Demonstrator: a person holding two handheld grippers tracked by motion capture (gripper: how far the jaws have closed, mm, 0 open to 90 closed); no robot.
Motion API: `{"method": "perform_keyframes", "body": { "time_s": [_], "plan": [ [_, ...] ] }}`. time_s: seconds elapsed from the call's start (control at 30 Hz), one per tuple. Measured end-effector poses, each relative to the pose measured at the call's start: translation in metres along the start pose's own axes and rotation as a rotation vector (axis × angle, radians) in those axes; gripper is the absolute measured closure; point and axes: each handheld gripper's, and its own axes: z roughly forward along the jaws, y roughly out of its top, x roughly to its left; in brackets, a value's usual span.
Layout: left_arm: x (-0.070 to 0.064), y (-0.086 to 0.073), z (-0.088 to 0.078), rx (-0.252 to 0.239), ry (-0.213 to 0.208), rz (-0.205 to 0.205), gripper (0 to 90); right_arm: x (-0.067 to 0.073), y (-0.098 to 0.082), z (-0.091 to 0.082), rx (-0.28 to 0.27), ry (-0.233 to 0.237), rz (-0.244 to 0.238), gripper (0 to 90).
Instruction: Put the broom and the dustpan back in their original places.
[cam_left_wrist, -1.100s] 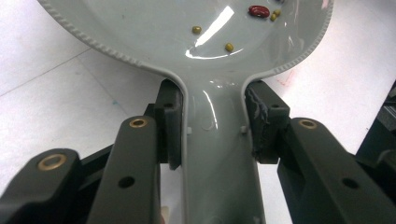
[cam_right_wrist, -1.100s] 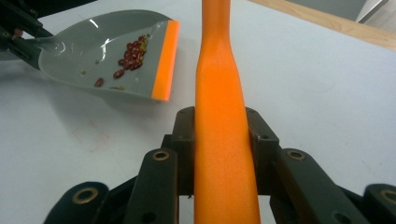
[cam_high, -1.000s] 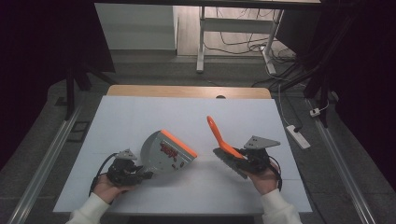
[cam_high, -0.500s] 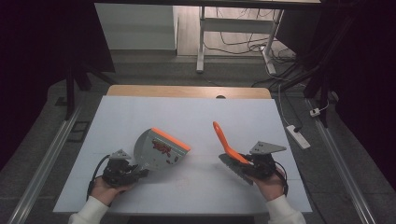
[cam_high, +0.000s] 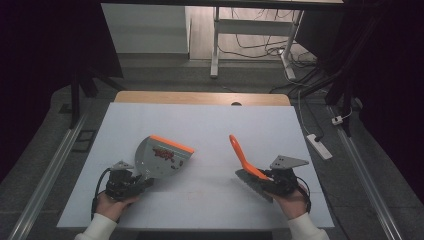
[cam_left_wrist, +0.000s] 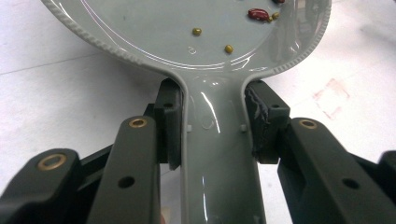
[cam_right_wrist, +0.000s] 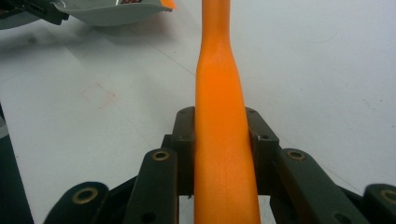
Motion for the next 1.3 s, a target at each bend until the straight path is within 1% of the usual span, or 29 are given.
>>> {"method": "perform_keyframes", "body": {
  "time_s": [0.1,0.2,0.4,0.53,0.77,0.9,1.03,1.2,1.3],
  "plan": [
    [0.0,-0.001,0.0,-0.005,0.021,-0.019,61.1,0.0,0.0,0.0,0.002,-0.001,0.006,70.0],
    [0.0,-0.003,-0.001,-0.017,0.032,-0.04,61.2,0.0,0.0,0.0,0.003,0.002,0.007,70.0],
    [0.002,-0.007,-0.004,-0.041,0.074,-0.086,61.1,0.001,-0.001,0.0,0.008,0.006,0.012,70.0],
    [0.005,-0.009,-0.004,-0.042,0.1,-0.111,61.1,0.001,-0.001,0.001,0.015,0.007,0.015,70.0],
    [0.008,-0.011,-0.004,-0.059,0.142,-0.162,61.1,0.0,-0.002,0.0,0.015,0.007,0.021,70.0],
    [0.009,-0.012,-0.002,-0.057,0.165,-0.176,61.1,-0.001,-0.003,0.002,0.025,0.009,0.024,70.0],
    [0.009,-0.012,0.001,-0.052,0.175,-0.184,61.1,-0.004,-0.005,0.005,0.039,0.006,0.036,70.0],
    [0.01,-0.011,0.003,-0.052,0.18,-0.193,61.1,-0.008,-0.007,0.008,0.056,0.005,0.055,70.0],
    [0.009,-0.011,0.005,-0.049,0.178,-0.203,61.0,-0.011,-0.009,0.012,0.075,-0.005,0.071,70.0]
  ]
}}
